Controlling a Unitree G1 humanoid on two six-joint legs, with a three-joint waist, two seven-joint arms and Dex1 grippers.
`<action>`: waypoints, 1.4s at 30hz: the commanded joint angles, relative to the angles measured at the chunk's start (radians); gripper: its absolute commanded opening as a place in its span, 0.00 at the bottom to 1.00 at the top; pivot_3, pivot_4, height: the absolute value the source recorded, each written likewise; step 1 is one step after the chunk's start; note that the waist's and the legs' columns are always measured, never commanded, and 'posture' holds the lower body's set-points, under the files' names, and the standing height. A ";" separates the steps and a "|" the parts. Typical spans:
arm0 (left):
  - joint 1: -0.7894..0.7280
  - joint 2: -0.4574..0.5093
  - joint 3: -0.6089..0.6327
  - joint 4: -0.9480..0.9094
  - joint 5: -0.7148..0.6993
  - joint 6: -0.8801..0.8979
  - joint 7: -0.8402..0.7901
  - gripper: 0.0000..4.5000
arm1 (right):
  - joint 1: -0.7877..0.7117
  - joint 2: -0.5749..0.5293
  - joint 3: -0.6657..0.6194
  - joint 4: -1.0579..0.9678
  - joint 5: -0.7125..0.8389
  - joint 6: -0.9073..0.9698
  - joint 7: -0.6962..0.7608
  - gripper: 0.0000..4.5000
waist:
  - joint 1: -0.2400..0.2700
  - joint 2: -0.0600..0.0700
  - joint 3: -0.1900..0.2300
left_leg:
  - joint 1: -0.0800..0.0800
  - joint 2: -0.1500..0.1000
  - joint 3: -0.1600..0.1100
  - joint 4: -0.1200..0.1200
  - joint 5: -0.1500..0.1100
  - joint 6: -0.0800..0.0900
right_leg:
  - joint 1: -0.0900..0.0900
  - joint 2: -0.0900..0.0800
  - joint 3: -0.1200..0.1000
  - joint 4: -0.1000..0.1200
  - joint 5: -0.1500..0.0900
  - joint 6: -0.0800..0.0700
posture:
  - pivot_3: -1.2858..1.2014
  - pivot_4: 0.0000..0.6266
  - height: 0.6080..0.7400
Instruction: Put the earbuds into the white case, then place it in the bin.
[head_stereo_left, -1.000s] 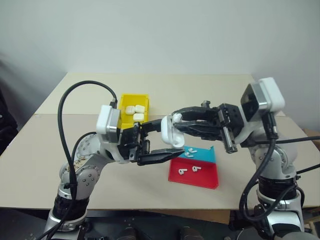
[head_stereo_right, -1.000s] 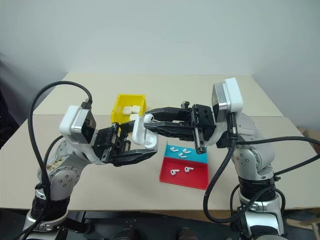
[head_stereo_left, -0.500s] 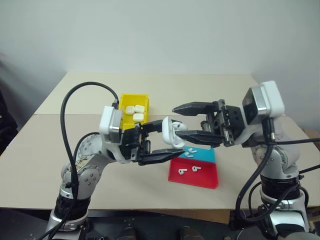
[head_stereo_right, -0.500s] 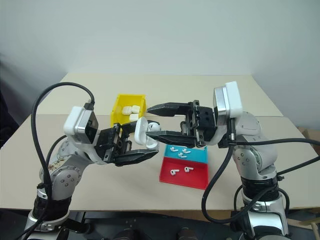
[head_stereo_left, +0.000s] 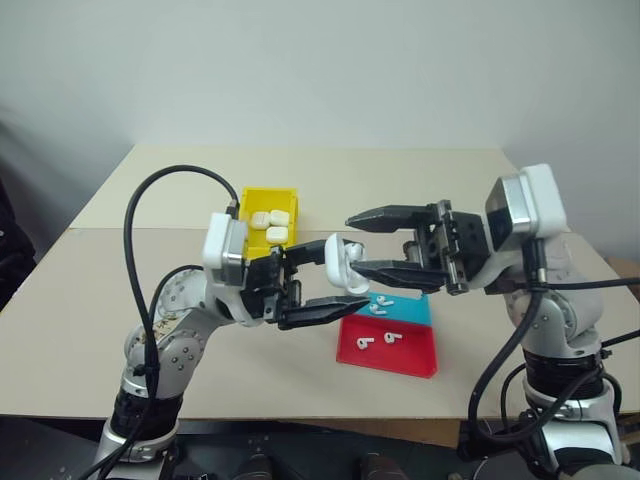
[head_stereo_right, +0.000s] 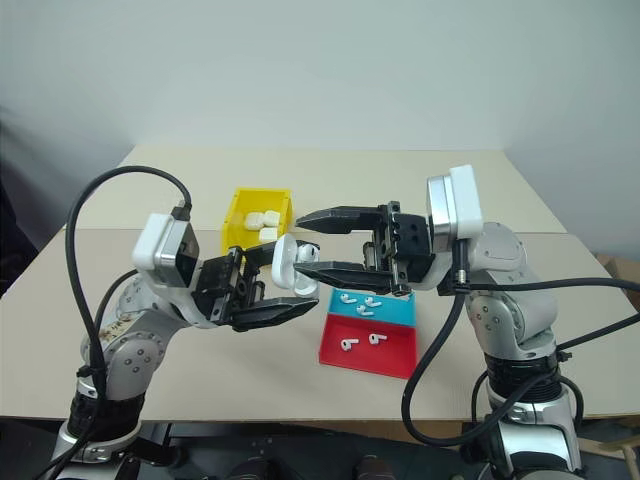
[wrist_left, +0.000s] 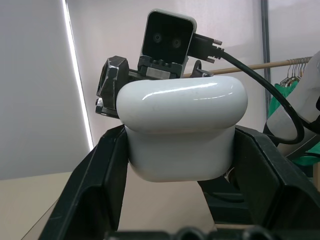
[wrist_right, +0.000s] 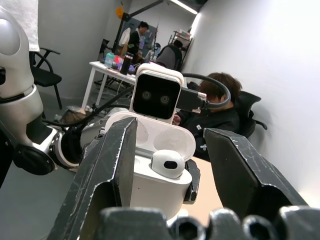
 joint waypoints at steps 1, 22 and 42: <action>0.017 0.038 0.037 0.012 0.045 -0.067 -0.022 0.62 | -0.022 -0.057 -0.031 0.009 0.019 0.053 -0.018 0.59 | 0.000 0.000 0.000 | 0.000 0.000 0.000 0.000 0.000 0.000 | 0.000 0.000 0.000 0.000 0.000 0.000 | 0.52 0.24 1.00; 0.389 0.196 0.084 -0.019 0.249 -0.267 -0.037 0.62 | -0.498 -0.277 0.695 0.548 -0.801 0.245 0.246 0.59 | -0.005 0.001 0.000 | -0.009 0.001 0.005 -0.004 0.000 0.000 | -0.015 -0.001 0.003 0.001 -0.001 -0.010 | 0.52 0.24 1.00; 0.431 0.191 0.054 -0.050 0.288 -0.289 0.027 0.62 | -0.503 -0.093 0.765 0.747 -1.070 0.165 0.228 0.59 | 0.000 0.002 0.000 | -0.011 0.001 0.005 -0.006 0.000 0.000 | -0.017 0.000 0.001 0.002 0.001 -0.006 | 0.52 0.24 1.00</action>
